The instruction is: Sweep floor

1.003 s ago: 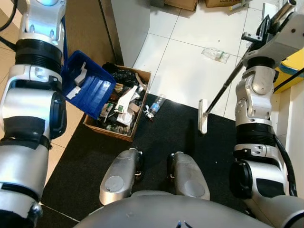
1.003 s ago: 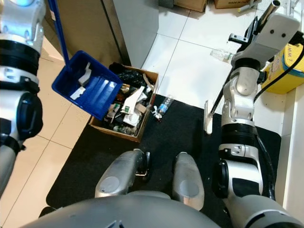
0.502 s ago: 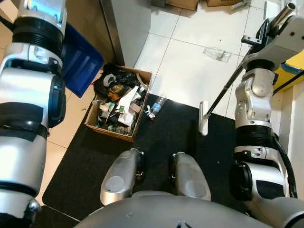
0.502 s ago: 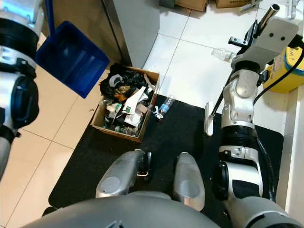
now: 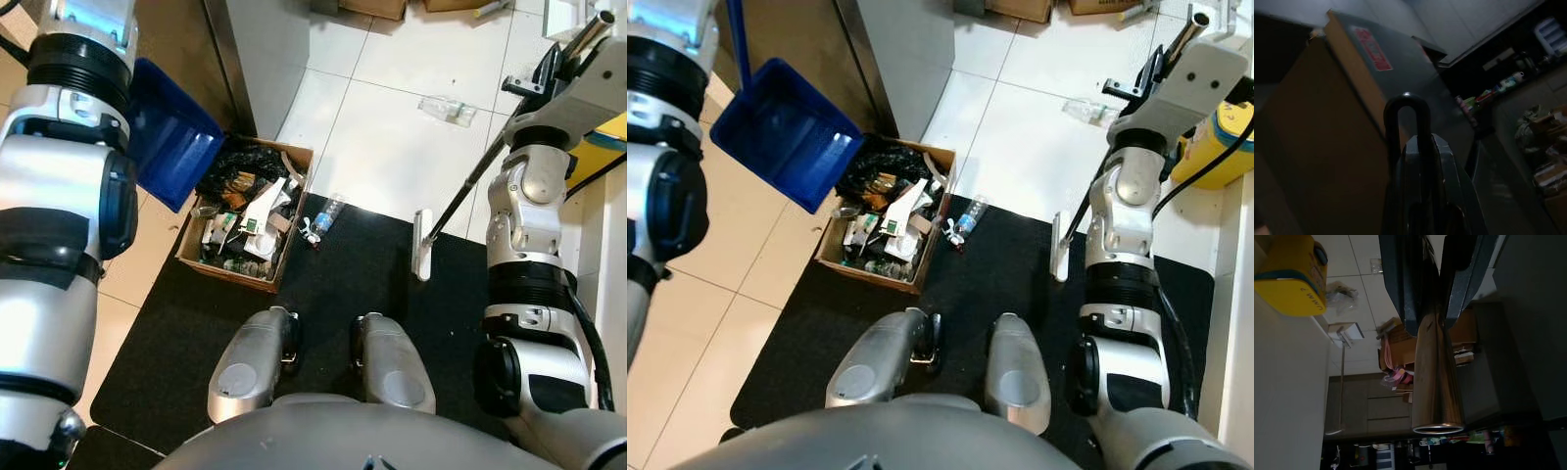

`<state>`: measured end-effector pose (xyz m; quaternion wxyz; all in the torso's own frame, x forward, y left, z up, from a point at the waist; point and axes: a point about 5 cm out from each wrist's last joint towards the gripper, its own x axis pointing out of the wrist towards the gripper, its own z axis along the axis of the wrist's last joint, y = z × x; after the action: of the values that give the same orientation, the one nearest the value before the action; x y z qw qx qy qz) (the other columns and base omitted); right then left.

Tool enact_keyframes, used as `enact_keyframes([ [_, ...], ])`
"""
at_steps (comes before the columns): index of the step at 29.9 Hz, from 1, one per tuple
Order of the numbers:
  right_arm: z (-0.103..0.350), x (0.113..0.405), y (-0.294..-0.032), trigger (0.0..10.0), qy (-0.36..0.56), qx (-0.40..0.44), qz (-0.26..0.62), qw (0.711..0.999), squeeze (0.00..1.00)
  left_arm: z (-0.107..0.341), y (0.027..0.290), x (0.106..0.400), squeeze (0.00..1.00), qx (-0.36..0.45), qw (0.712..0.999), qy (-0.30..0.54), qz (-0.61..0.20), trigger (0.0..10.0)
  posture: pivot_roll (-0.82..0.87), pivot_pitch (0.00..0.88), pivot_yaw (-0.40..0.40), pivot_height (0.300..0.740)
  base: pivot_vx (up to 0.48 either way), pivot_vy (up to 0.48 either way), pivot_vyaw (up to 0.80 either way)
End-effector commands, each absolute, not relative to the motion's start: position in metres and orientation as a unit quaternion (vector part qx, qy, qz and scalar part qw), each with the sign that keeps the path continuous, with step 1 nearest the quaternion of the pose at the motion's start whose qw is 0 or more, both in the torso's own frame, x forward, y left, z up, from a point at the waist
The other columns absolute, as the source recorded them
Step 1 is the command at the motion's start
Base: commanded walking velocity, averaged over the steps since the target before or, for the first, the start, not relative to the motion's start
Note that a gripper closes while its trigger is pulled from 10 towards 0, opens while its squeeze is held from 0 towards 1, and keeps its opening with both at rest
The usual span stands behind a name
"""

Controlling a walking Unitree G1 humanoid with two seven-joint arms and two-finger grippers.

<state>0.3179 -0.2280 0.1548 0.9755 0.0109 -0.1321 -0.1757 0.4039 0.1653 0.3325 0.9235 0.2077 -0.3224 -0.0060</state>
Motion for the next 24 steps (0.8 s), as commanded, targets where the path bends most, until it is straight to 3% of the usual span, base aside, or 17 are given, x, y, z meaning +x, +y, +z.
enact_keyframes([
  [1,0.164,0.321,-0.221,10.0,-0.152,0.001,-0.160,0.975,0.00,0.349,0.170,0.403,0.00,0.106,0.936,-0.336,0.006,10.0,0.03,0.000,0.072,0.740,0.000,0.000,0.00],
  [2,0.164,0.321,-0.221,10.0,-0.152,0.001,-0.160,0.975,0.00,0.349,0.170,0.403,0.00,0.106,0.936,-0.336,0.006,10.0,0.03,0.000,0.072,0.740,0.000,0.000,0.00],
  [4,0.163,0.321,-0.220,10.0,-0.151,0.002,-0.156,0.976,0.00,0.351,0.174,0.401,0.00,-0.005,0.942,-0.335,0.003,10.0,0.03,0.000,0.067,0.740,0.000,0.000,0.00],
  [7,0.163,0.321,-0.220,10.0,-0.150,0.001,-0.154,0.977,0.00,0.353,0.173,0.398,0.00,-0.050,0.939,-0.340,-0.006,10.0,0.04,0.000,0.067,0.740,0.000,0.000,0.00],
  [12,0.162,0.321,-0.220,10.0,-0.148,0.000,-0.152,0.977,0.00,0.348,0.167,0.394,0.00,-0.073,0.937,-0.341,-0.013,10.0,0.04,0.000,0.062,0.740,0.000,0.000,0.00],
  [24,0.163,0.326,-0.216,10.0,-0.144,0.005,-0.138,0.980,0.00,0.285,0.150,0.381,0.00,-0.065,0.963,-0.260,-0.030,10.0,0.06,0.000,0.032,0.740,0.000,0.000,0.00],
])
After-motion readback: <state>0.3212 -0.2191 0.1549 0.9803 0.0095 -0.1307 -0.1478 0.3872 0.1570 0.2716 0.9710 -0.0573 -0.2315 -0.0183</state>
